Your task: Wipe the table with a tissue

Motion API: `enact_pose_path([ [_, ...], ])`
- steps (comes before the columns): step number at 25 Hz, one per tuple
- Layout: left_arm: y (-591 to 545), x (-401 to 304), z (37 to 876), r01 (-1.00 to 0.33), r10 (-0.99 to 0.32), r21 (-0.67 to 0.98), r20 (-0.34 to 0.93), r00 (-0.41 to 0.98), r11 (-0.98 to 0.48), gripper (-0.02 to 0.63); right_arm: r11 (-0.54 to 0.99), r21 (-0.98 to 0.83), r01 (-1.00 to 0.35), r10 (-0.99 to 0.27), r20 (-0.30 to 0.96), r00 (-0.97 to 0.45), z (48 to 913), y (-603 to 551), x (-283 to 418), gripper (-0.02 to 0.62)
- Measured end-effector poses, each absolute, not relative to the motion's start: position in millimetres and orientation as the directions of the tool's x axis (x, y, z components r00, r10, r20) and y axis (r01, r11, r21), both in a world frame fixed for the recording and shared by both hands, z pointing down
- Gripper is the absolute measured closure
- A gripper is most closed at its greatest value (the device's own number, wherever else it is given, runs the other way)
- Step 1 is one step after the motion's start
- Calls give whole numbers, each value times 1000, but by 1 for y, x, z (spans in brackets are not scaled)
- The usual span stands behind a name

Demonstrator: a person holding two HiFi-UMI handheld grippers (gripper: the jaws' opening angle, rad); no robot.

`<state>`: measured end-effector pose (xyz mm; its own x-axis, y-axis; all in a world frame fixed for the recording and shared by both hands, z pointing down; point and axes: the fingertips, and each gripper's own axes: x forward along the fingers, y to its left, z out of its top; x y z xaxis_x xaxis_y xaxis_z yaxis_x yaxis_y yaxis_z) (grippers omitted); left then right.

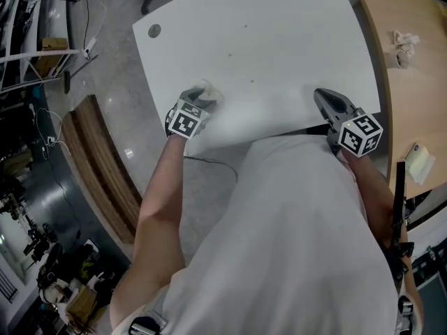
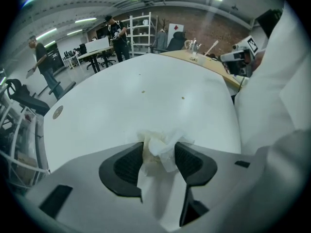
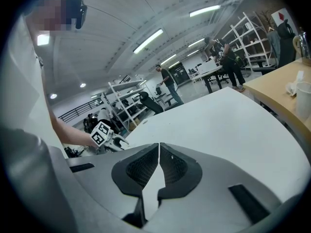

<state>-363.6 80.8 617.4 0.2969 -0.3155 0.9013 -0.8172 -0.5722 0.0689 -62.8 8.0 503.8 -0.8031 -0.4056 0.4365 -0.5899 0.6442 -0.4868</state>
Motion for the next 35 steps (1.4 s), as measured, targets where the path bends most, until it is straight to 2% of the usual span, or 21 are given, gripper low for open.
enact_pose_path([
  [4, 76, -364, 623, -823, -314, 46, 911, 267, -567, 424, 642, -490, -589, -407, 434, -804, 504, 9, -61, 576],
  [9, 78, -366, 609, -840, -359, 62, 885, 296, -539, 528, 639, -494, -590, -413, 427, -805, 504, 9, -56, 575],
  [13, 77, -356, 601, -857, -394, 140, 844, 365, -496, 538, 638, -498, -588, -416, 420, -807, 503, 7, -51, 575],
  [19, 65, -306, 583, -816, -402, 213, 786, 470, -537, 538, 625, -506, -594, -428, 415, -803, 504, 1, -34, 575],
  [28, 31, -261, 583, -744, -381, 65, 827, 413, -666, 538, 601, -527, -602, -441, 410, -799, 505, -13, -8, 575],
  [32, 18, -263, 593, -782, -386, -3, 871, 305, -624, 538, 591, -537, -602, -445, 406, -799, 507, -21, 2, 577],
  [35, 21, -257, 602, -736, -346, -64, 907, 238, -674, 538, 586, -544, -600, -444, 404, -800, 508, -24, 7, 576],
])
